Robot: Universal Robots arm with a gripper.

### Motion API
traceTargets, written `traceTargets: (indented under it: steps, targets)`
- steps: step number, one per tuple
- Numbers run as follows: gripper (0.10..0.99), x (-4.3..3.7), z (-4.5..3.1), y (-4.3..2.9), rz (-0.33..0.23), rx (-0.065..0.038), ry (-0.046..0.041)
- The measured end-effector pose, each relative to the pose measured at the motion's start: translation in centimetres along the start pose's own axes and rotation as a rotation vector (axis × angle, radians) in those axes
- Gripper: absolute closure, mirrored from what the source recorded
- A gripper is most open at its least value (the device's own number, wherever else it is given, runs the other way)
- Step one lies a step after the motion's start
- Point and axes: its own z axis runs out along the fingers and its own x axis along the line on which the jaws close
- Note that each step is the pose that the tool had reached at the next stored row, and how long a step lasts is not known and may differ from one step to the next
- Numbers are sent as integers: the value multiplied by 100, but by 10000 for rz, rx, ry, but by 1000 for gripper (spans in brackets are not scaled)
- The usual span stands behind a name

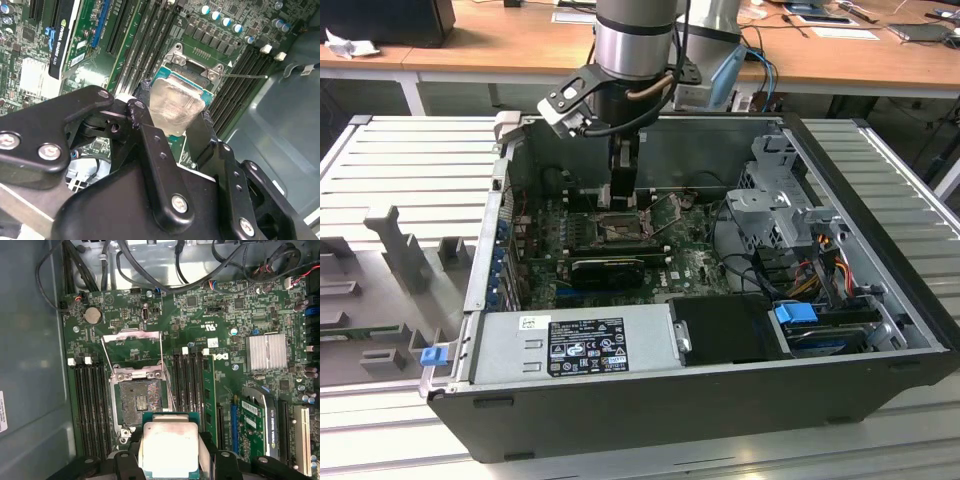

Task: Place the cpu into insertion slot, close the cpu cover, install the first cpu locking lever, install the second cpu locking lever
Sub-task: 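Place the cpu into insertion slot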

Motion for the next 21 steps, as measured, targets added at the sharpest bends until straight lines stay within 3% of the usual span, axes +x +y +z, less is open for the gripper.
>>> traceTargets:
  steps: [7,21]
  targets:
    - [557,1,135,5,-122,0,-7]
    - [557,51,252,5,-380,1,-17]
